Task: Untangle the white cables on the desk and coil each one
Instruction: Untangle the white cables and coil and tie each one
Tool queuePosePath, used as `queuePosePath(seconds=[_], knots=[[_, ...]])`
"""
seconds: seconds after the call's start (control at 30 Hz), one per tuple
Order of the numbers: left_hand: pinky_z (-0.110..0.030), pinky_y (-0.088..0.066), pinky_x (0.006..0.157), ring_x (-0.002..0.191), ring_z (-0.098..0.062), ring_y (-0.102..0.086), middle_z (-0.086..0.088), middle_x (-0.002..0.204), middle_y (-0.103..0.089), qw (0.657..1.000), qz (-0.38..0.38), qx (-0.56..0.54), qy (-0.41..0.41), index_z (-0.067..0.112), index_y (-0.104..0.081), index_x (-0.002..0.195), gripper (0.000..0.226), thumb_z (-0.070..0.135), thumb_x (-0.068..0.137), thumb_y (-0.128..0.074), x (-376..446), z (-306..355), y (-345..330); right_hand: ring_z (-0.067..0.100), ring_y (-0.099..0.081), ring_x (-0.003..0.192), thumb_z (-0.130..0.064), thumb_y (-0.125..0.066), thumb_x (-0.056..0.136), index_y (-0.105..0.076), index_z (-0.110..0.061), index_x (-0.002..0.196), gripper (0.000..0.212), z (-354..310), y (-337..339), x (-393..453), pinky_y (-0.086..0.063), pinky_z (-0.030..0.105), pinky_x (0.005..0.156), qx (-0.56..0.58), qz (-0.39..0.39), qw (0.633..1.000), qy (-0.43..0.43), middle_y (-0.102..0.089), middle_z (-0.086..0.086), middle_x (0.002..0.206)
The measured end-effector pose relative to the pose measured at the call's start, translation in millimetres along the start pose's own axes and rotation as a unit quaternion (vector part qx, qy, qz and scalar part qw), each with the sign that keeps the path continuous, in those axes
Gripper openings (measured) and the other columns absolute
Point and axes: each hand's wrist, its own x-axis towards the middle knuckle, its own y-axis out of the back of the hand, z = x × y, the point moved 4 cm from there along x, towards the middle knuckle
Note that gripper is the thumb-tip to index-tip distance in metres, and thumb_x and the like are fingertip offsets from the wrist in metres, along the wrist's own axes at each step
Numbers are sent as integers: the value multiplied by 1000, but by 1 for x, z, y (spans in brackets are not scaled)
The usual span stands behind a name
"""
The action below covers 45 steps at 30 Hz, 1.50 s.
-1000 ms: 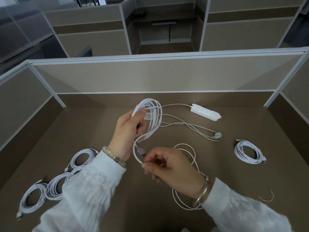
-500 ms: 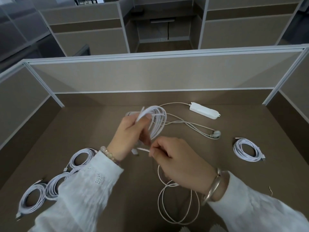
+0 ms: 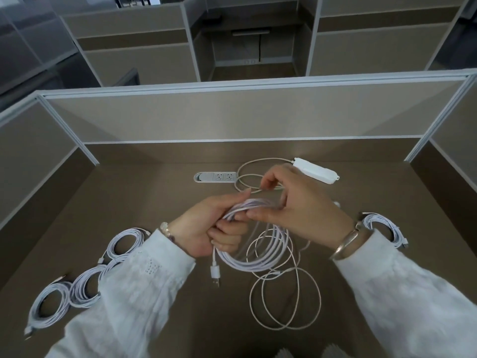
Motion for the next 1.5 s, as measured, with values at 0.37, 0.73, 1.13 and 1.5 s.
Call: queuePosePath(seconds=[0.37, 0.73, 1.13, 1.5], knots=[[-16, -15, 34, 37, -7, -6, 10, 44, -16, 997, 80, -12, -12, 18, -47, 58, 45, 49, 90, -44, -2, 1, 2, 19, -63, 63, -21, -55, 94, -61, -10, 76, 21, 39, -28, -7, -50, 22, 62, 310, -200, 921, -121, -62, 6, 64], [-21, -32, 44, 36, -7, -19, 9, 45, -25, 996, -34, -70, -47, 16, -46, 66, 37, 40, 89, -61, -3, -13, 15, 15, -32, 38, -53, -35, 90, -51, -14, 65, 49, 35, -40, -12, -50, 34, 64, 550, -238, 772, -211, -22, -5, 40], [-23, -38, 46, 32, -5, -24, 11, 40, -28, 995, -7, -58, -75, 13, -59, 74, 41, 52, 85, -62, -1, -11, 12, 12, -18, 39, -37, -45, 95, -46, -13, 65, 37, 33, -41, -8, -43, 29, 53, 528, -191, 805, -189, -17, -3, 48], [-16, -18, 36, 36, -4, -14, 11, 48, -19, 988, -22, -117, -103, 19, -51, 66, 39, 39, 97, -39, 1, 5, 19, 24, -63, 64, -55, -49, 79, -68, -11, 82, 49, 57, -62, -7, -52, 40, 73, 534, -100, 807, -232, -65, 11, 72]])
